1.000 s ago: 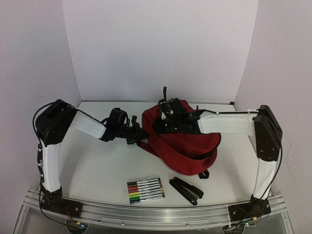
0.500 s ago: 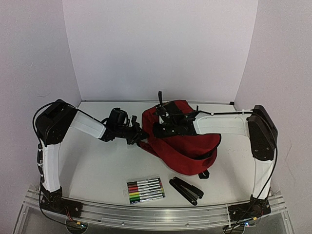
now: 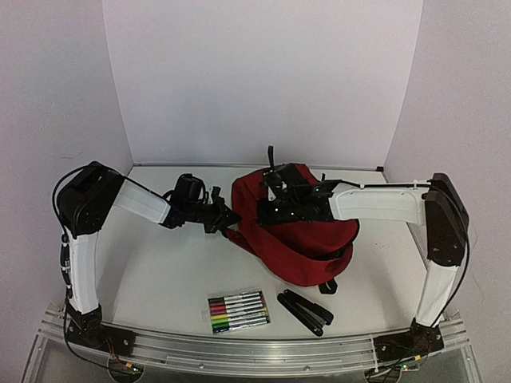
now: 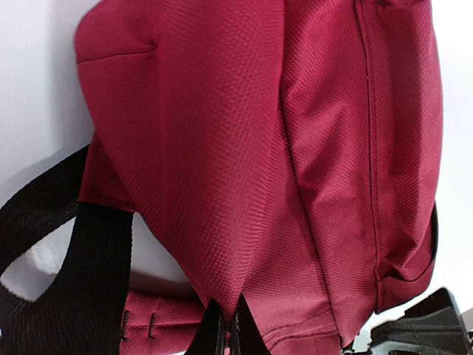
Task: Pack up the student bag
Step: Zip the student bag at the center of the board.
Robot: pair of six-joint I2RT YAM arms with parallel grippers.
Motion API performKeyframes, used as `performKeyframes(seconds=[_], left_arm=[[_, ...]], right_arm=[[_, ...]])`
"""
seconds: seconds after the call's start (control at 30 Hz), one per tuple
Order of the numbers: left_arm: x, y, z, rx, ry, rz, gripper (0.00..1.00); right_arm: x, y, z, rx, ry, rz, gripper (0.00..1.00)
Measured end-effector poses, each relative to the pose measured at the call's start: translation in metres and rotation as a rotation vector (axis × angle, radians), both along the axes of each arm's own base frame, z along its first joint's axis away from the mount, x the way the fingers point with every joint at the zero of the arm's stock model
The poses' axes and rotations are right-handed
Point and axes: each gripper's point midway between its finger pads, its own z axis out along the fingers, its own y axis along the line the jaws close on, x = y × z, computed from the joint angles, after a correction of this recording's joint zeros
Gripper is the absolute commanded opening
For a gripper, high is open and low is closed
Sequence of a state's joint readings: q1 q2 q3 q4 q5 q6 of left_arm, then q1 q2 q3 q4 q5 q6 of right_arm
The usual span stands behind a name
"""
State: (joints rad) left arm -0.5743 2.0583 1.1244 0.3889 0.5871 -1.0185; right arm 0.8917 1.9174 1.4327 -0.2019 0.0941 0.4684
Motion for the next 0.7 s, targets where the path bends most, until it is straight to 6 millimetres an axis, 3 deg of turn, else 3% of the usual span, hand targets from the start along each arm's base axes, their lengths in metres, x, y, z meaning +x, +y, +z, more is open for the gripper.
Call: performKeyframes(seconds=[0.17, 0.5, 0.7], left_arm=[[0.014, 0.018, 0.003, -0.016, 0.003, 0.025, 0.00], [0.040, 0.053, 0.007, -0.009, -0.006, 0.056, 0.00], [0.070, 0.071, 0.019, -0.001, -0.055, 0.073, 0.00]], right_arm=[[-0.023, -0.006, 0.014, 0.049, 0.003, -0.010, 0.00], [-0.065, -0.010, -0.009, 0.098, 0.071, -0.047, 0.00], [-0.080, -0.006, -0.002, 0.151, 0.073, -0.054, 0.00]])
